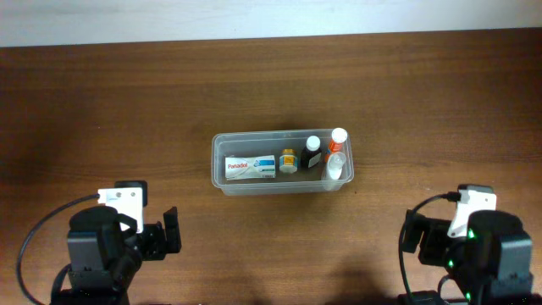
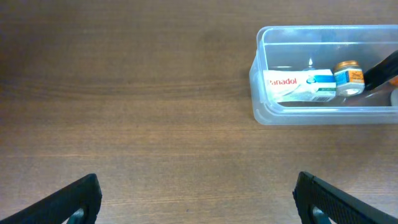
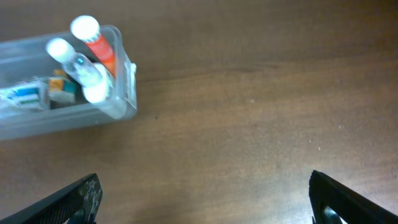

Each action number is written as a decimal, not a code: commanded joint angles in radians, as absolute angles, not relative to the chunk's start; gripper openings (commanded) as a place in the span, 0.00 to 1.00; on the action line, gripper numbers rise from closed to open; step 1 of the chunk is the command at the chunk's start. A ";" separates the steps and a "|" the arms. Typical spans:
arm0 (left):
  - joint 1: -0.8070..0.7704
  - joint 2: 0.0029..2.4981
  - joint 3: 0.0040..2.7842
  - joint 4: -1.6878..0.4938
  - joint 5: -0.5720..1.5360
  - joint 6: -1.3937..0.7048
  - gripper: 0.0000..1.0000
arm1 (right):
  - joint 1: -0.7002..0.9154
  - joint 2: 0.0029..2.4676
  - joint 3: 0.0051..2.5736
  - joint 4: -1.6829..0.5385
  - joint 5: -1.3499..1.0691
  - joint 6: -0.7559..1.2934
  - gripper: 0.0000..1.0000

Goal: Pack container

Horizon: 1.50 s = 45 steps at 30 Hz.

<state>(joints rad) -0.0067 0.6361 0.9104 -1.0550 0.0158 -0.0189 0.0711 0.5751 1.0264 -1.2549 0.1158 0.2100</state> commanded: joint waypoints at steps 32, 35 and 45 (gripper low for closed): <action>-0.010 0.628 0.890 -1.030 0.023 -0.010 0.99 | 0.072 0.242 0.450 -0.470 0.123 0.104 0.98; -0.010 0.628 0.890 -1.030 0.023 -0.010 0.99 | 0.072 0.181 0.299 -0.219 0.115 0.104 0.99; -0.010 0.628 0.890 -1.030 0.023 -0.010 0.99 | 0.072 0.014 0.006 -0.060 0.030 0.104 0.98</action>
